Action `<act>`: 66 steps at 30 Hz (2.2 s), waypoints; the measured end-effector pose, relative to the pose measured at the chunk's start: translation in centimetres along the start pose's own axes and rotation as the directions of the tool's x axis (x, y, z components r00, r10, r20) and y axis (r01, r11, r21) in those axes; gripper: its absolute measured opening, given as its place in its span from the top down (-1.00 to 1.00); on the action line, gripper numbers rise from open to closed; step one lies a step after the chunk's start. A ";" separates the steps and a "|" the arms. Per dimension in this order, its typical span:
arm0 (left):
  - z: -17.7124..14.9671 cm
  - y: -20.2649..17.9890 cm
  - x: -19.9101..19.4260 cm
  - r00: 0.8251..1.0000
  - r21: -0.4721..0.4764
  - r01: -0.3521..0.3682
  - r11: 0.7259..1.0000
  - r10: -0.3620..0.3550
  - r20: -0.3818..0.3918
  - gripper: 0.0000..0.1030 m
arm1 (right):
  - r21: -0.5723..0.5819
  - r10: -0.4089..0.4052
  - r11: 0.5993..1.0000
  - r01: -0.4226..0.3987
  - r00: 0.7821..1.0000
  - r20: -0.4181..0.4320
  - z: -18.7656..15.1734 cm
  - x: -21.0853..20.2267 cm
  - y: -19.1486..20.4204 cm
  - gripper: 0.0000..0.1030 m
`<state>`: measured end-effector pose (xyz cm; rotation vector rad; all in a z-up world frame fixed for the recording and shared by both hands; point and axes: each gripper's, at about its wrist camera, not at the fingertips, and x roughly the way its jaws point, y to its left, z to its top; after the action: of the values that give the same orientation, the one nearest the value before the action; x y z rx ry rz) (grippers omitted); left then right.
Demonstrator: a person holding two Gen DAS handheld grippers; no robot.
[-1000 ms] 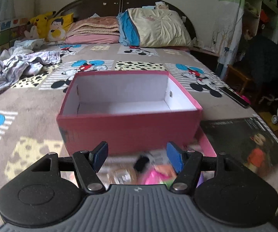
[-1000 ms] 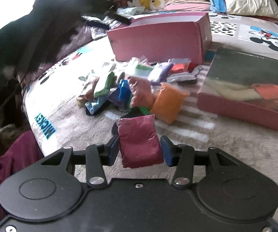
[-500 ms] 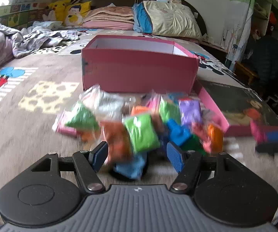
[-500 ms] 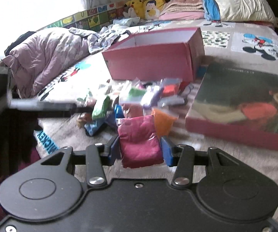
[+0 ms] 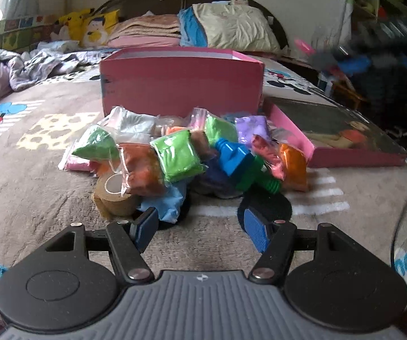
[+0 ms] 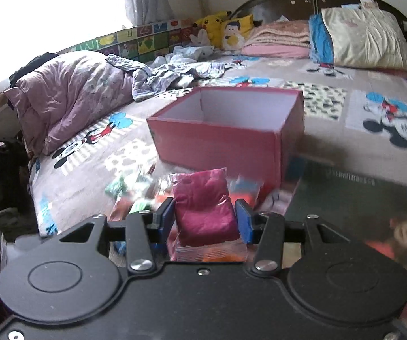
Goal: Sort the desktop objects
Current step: 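Withdraw the left tool to the pile while the right tool carries the pink packet over the box, then lower the pink packet into the shoebox and open the right tool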
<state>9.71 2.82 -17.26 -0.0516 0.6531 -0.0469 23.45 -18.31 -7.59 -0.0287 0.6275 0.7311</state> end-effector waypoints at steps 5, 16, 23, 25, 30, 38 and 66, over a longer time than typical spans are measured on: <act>-0.7 0.0 0.7 1.000 -0.003 0.010 1.000 -0.010 -0.006 -0.28 | -0.035 -0.001 0.999 0.001 1.000 0.014 2.7 1.6 -0.4 0.12; -0.8 -0.1 0.7 0.999 0.021 0.022 1.000 -0.023 0.037 -0.28 | -0.101 -0.017 0.995 0.018 1.000 0.017 7.9 6.2 -0.8 0.12; -0.3 0.9 0.2 0.997 -0.012 -0.010 1.000 0.011 0.075 -0.28 | -0.124 -0.045 0.991 0.042 0.999 -0.024 9.9 9.6 -1.4 0.12; 0.0 1.3 0.0 0.996 -0.024 -0.016 1.000 0.018 0.085 -0.28 | -0.129 -0.054 0.990 0.049 0.998 -0.038 10.4 10.6 -1.6 0.12; 0.8 2.1 -0.6 0.994 -0.043 -0.029 0.999 0.033 0.104 -0.28 | -0.144 -0.076 0.987 0.065 0.994 -0.072 11.6 13.1 -2.1 0.12; 2.5 2.6 -1.6 0.993 -0.050 -0.039 0.998 0.045 0.111 -0.28 | -0.180 -0.111 0.980 0.087 0.985 -0.129 13.0 16.7 -2.3 0.12; 3.5 4.3 -1.1 0.990 -0.084 -0.071 0.994 0.080 0.112 -0.28 | -0.196 -0.192 0.971 0.133 0.928 -0.319 12.3 24.2 -4.2 0.12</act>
<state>11.07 7.29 -14.06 -0.1055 0.5411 0.0552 46.31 -3.71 -11.51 -0.3685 0.8758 0.6207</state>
